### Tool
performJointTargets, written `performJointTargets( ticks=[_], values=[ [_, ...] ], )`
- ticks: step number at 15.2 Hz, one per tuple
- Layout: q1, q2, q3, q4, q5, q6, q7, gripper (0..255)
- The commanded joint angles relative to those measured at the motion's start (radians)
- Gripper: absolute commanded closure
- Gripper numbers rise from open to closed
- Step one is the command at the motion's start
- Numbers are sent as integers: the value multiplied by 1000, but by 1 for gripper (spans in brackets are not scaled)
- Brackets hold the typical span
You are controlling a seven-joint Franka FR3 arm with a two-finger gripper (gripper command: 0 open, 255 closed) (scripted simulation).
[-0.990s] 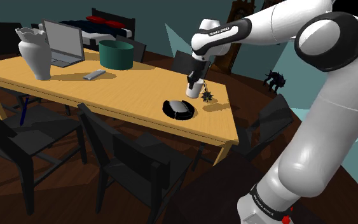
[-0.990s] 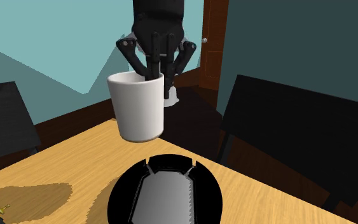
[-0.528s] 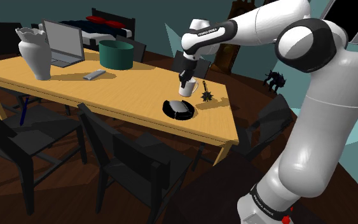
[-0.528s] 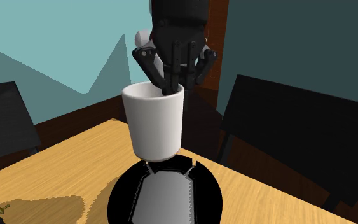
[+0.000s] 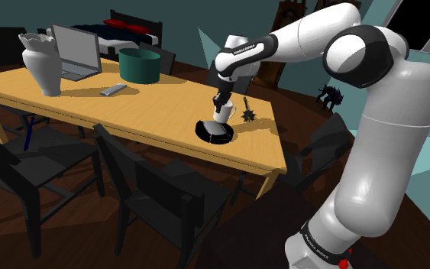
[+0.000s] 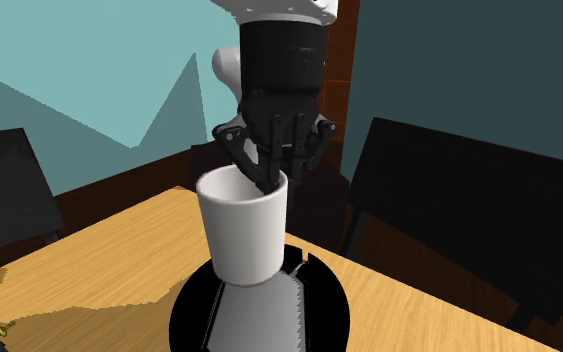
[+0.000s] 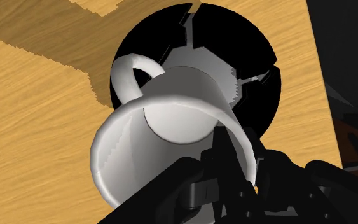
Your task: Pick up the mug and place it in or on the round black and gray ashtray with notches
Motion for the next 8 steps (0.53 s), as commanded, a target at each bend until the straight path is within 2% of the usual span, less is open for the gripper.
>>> performJointTargets(
  ticks=[1, 8],
  values=[
    [1, 7, 1, -19, 2, 27, 2, 255],
    [-1, 38, 5, -47, 10, 85, -2, 255]
  ],
)
